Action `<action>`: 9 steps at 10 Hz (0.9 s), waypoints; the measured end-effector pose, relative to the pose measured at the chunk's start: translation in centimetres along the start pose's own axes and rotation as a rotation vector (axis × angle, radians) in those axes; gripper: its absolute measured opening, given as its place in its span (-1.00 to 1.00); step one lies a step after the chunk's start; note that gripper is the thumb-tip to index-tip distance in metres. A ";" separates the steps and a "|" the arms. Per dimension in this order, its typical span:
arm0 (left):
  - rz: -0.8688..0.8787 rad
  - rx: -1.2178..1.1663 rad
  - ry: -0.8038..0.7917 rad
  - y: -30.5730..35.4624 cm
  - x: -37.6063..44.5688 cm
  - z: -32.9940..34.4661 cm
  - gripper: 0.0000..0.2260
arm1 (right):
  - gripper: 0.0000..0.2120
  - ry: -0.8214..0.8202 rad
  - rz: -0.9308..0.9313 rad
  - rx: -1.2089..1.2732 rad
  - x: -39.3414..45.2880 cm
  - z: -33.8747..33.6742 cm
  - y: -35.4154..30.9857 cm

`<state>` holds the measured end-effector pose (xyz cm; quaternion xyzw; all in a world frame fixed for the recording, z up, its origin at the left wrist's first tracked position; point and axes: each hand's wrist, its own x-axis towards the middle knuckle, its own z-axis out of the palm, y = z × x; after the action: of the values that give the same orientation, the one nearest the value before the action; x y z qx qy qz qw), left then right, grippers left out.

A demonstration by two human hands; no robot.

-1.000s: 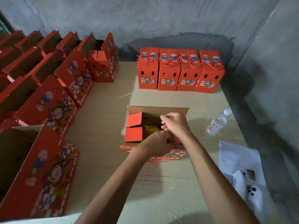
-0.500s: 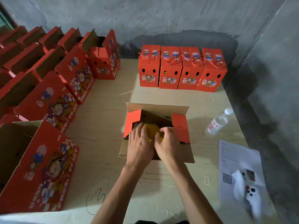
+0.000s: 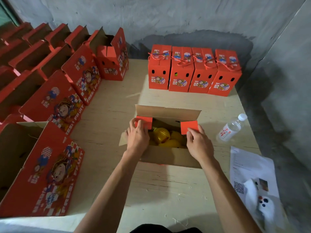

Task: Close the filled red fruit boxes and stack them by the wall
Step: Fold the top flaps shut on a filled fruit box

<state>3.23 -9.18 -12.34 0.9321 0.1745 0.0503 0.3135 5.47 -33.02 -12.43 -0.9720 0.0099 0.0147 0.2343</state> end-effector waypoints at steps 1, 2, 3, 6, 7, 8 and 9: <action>0.060 -0.043 0.082 -1.1 -0.1 0.2 -0.77 | -0.73 0.117 -0.007 0.170 -0.5 0.8 1.1; 0.049 -0.098 0.109 -1.7 0.6 0.2 -0.81 | -0.79 0.212 0.030 0.295 -0.2 1.1 1.5; 0.021 -0.169 0.119 -2.5 1.7 0.0 -0.86 | -0.81 0.190 0.106 0.292 0.9 0.7 1.6; -0.025 -0.279 0.091 -3.5 3.9 1.0 -0.65 | -0.42 -0.043 0.038 0.289 2.4 1.6 2.8; -0.058 -0.302 0.061 -3.6 4.8 0.6 -0.58 | -0.38 -0.085 -0.007 0.336 2.8 0.9 2.7; -0.043 -0.312 0.058 -3.1 5.6 0.3 -0.68 | -0.41 -0.060 -0.045 0.253 3.7 0.8 2.6; 0.090 -0.330 0.088 -2.4 5.3 0.3 -0.71 | -0.71 -0.082 -0.129 0.001 3.6 1.3 2.7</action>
<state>7.56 -5.67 -14.10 0.8717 0.1355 0.1332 0.4517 8.97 -34.87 -14.97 -0.9691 -0.0623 0.0394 0.2354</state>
